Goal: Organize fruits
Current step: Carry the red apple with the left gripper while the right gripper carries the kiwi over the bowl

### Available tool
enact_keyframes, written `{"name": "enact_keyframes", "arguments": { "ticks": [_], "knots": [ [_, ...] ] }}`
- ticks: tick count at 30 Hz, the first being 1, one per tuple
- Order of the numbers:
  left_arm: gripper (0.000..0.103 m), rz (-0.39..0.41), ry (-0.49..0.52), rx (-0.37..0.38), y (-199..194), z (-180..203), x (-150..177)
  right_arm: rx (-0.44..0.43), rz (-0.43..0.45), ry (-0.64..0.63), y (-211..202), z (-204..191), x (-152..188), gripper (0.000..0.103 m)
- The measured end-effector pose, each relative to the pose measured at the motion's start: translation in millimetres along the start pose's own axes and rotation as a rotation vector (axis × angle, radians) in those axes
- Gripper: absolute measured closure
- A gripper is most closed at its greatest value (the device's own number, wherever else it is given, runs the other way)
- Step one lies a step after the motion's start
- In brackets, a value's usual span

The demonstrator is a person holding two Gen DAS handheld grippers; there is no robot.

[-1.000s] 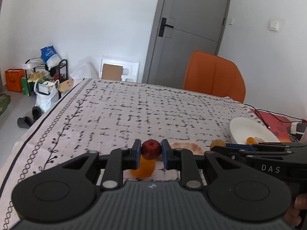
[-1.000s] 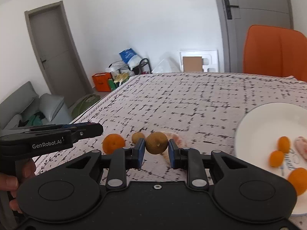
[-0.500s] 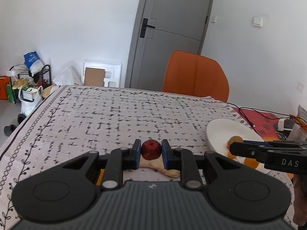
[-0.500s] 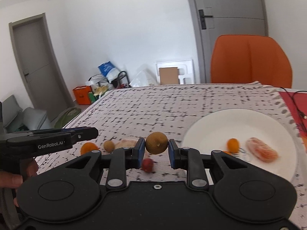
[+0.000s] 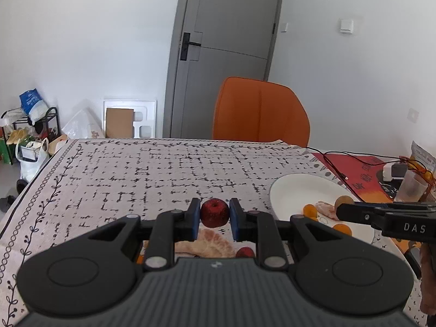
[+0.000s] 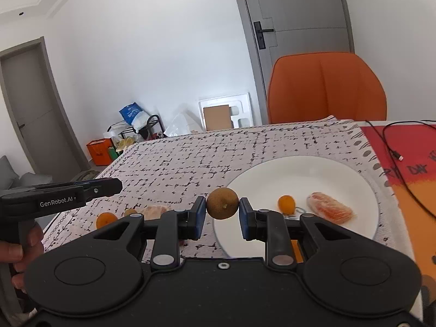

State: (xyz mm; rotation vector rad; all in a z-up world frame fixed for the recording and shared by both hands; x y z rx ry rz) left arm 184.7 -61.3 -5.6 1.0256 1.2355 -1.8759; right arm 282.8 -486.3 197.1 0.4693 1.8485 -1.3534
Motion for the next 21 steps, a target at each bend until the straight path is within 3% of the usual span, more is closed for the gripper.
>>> {"name": "enact_keyframes", "arguments": {
  "ticks": [21],
  "knots": [
    [0.082,-0.050,0.046,0.058,40.5,31.0,2.4,0.120,-0.030,0.084,8.4,54.2,14.7,0.078]
  ]
}}
Point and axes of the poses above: each gripper's, at about its wrist camera, not at the fingertips, and y roughly the way its jaws point, z to its right, x to its underside, the point moved 3 cm from there along y, roughly the way its jaws point, and after that the axes turned 14 degrees about x, right-handed, at the moved point
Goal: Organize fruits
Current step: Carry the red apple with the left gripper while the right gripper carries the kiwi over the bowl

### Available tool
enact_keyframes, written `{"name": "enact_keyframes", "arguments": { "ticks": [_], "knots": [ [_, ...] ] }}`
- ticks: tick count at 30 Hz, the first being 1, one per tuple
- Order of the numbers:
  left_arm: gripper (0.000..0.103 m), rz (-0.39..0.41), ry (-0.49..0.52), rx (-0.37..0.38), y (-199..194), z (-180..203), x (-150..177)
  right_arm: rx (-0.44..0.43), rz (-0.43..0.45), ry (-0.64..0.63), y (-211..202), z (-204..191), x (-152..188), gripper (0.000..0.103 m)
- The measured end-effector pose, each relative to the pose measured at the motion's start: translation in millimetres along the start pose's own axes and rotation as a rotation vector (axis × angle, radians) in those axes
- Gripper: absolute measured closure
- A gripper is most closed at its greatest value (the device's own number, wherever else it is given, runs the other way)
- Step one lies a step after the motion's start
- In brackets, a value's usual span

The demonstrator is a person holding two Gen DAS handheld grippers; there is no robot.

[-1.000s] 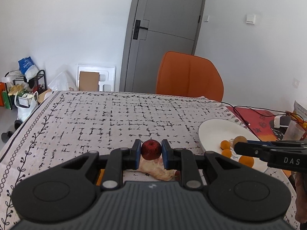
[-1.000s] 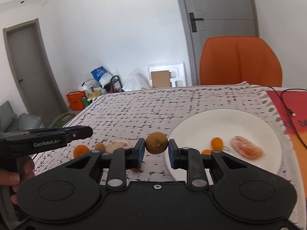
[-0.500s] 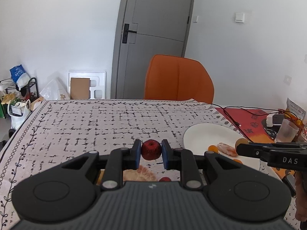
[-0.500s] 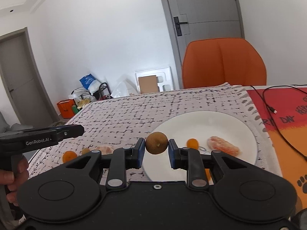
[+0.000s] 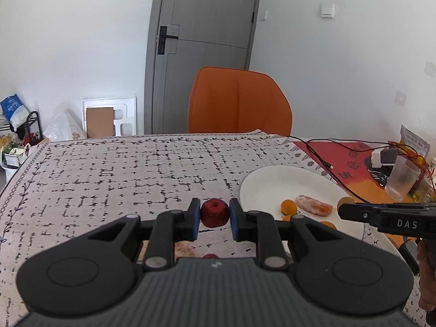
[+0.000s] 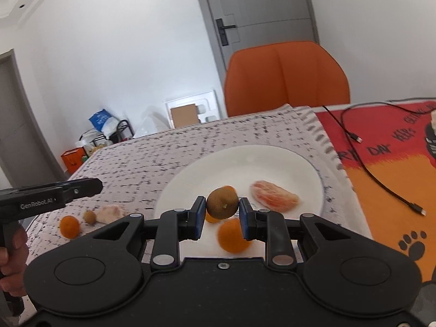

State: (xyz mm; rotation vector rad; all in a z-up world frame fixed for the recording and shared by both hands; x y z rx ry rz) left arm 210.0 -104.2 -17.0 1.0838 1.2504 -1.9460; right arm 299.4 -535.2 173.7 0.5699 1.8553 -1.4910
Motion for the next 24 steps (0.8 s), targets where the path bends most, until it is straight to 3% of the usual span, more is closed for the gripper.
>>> {"name": "enact_keyframes", "arguments": {
  "ticks": [12,24],
  "knots": [
    [0.082,-0.035,0.038,0.037,23.5,19.8,-2.6,0.059,-0.040,0.036,20.6,25.3,12.8,0.078],
    [0.082,-0.070,0.054,0.077,45.3,36.3,2.0,0.047,-0.034,0.043,19.7,30.6,13.8,0.073]
  ]
}}
Point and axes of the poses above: each gripper's, at about its wrist camera, not at the fingertips, and y roughly the way its jaws point, z to its right, x to its underside, the point moved 3 cm from there along y, roughly the way its jaws point, and after that the axes turned 14 degrees about x, right-handed, at the moved point
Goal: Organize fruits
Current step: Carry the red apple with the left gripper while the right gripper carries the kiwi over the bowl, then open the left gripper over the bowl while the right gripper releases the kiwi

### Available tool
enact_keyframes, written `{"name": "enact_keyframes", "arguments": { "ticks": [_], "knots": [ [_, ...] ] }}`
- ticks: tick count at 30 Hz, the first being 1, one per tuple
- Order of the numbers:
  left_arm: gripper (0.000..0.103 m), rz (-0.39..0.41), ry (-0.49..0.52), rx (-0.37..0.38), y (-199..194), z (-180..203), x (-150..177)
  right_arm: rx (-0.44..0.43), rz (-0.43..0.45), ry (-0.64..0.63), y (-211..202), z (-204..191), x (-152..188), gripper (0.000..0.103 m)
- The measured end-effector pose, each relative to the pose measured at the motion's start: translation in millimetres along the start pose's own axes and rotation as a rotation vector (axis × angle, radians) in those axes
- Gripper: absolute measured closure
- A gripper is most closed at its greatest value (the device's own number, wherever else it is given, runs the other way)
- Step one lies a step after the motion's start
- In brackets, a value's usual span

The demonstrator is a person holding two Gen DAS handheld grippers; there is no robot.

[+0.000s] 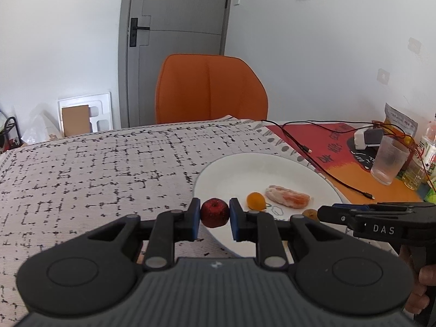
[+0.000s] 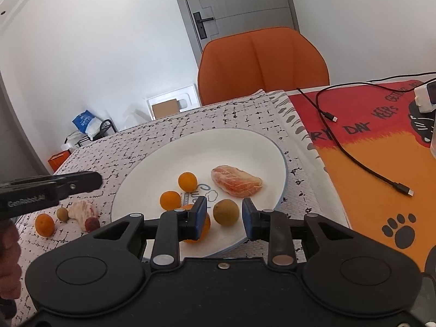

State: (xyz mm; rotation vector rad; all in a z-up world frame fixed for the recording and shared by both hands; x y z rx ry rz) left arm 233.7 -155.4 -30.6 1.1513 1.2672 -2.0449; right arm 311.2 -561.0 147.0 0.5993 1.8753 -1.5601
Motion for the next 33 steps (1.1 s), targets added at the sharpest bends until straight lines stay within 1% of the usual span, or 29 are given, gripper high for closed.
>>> {"name": "enact_keyframes", "arguments": {
  "ticks": [13,15,16,17,21,23,27,29,30,31,32,33],
  "knots": [
    [0.082,-0.028,0.000,0.054,17.0,12.3,2.7,-0.006,0.009,-0.003,-9.5,-0.7,-2.8,0.072],
    [0.082,-0.033,-0.001,0.059,19.0,13.7,3.8,-0.009,0.010,-0.004,-11.1,-1.3,-2.6,0.070],
    [0.082,-0.038,-0.004,0.061,20.2,14.2,4.3,-0.010,0.011,-0.006,-12.0,-1.8,-2.4,0.067],
    [0.082,-0.040,-0.005,0.061,20.6,14.4,4.6,-0.011,0.013,-0.007,-12.8,-2.2,-2.1,0.065],
    [0.081,-0.032,0.009,0.051,14.7,15.2,4.3,-0.017,0.011,-0.005,-14.3,-3.0,-1.3,0.064],
    [0.079,-0.029,0.014,0.039,9.9,13.0,3.6,-0.018,0.013,-0.003,-14.4,-3.5,-2.3,0.063],
    [0.077,-0.024,-0.013,0.006,2.0,3.0,3.7,-0.021,0.026,0.008,-17.4,-3.7,-3.6,0.055],
    [0.075,-0.022,-0.024,-0.007,-2.5,-2.0,3.4,-0.026,0.028,0.011,-18.3,-4.3,-3.9,0.052],
    [0.070,-0.019,-0.028,-0.016,-4.9,-4.2,2.8,-0.028,0.027,0.013,-18.6,-4.6,-3.7,0.051],
    [0.063,-0.014,-0.032,-0.028,-8.2,-6.6,2.2,-0.031,0.028,0.013,-19.1,-5.2,-3.8,0.050],
    [0.059,-0.008,-0.035,-0.037,-11.3,-8.2,1.3,-0.034,0.028,0.012,-19.6,-6.4,-3.9,0.048],
    [0.052,0.002,-0.037,-0.046,-15.2,-10.1,0.7,-0.037,0.029,0.010,-19.9,-7.7,-4.1,0.047]
  ]
}}
Point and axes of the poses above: each gripper's, at about its wrist camera, not at the fingertips, and y roughly the way its jaws point, z to its right, x to its underside, the point moved 3 cm from there along y, roughly the way its jaws point, and after that the axes turned 14 degrees about x, right-handed, at the moved point
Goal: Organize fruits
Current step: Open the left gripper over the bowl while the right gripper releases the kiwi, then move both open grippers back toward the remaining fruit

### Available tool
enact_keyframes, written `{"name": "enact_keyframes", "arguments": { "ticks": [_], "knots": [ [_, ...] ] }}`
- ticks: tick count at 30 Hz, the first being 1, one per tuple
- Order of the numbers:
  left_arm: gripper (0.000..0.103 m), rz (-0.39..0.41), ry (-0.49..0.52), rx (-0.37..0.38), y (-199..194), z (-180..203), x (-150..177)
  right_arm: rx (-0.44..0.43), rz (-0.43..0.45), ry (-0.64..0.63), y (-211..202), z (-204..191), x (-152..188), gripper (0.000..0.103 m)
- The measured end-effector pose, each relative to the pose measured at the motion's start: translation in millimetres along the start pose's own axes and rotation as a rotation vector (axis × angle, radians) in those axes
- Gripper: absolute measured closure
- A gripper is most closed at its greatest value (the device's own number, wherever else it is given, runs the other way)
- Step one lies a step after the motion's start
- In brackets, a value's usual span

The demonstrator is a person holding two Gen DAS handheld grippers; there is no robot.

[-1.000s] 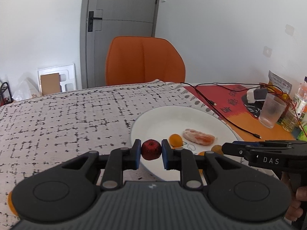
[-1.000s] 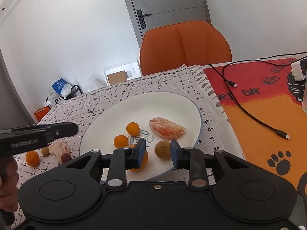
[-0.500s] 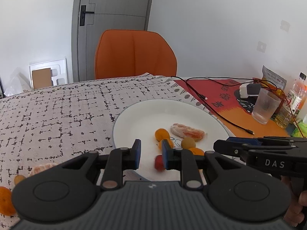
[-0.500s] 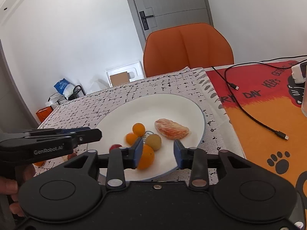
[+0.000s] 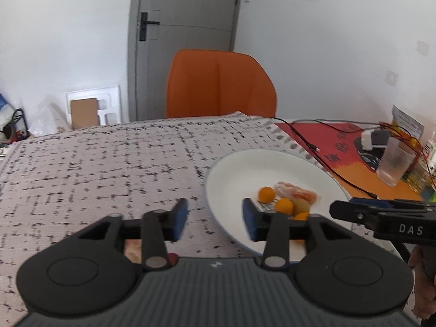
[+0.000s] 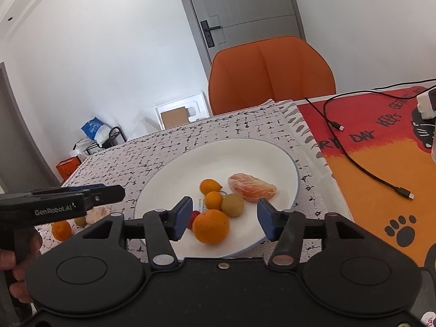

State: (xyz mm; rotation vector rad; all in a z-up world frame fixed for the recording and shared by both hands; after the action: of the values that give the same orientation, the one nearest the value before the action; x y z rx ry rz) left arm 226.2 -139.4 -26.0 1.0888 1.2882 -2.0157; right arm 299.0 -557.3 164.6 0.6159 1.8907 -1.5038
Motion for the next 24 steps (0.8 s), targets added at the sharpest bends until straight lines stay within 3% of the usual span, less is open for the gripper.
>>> {"name": "enact_keyframes", "arguments": {
  "ticks": [4,7,13,24],
  "knots": [
    [0.036,0.028,-0.002,-0.034,-12.6,-6.7,-1.8,-0.011,0.008,0.000,-1.8,-4.9,-2.0,0.035],
    [0.022,0.050,-0.001,-0.094,-22.2,-13.6,-2.2,-0.015,0.015,0.009,-3.5,-8.2,-3.8,0.018],
    [0.018,0.069,-0.029,-0.148,-42.0,-31.2,-1.2,-0.033,0.024,0.002,-4.8,-19.0,-7.3,0.002],
    [0.014,0.094,-0.093,-0.238,-72.8,-61.9,7.4,-0.044,-0.008,-0.047,-1.0,-41.9,-7.6,0.000]
  ]
}}
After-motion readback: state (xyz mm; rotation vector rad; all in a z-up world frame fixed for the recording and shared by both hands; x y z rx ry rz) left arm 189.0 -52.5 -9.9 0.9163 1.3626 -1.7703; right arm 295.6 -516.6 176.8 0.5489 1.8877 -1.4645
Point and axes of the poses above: each gripper's, at about its wrist camera, not at the fingertips, and y roughly the way its jaws point, z to its right, x to its underside, the point moved 3 cm from there along y, roughly the way its jaws point, and after that the axes turned 14 degrees about x, right-handed, at the moved point
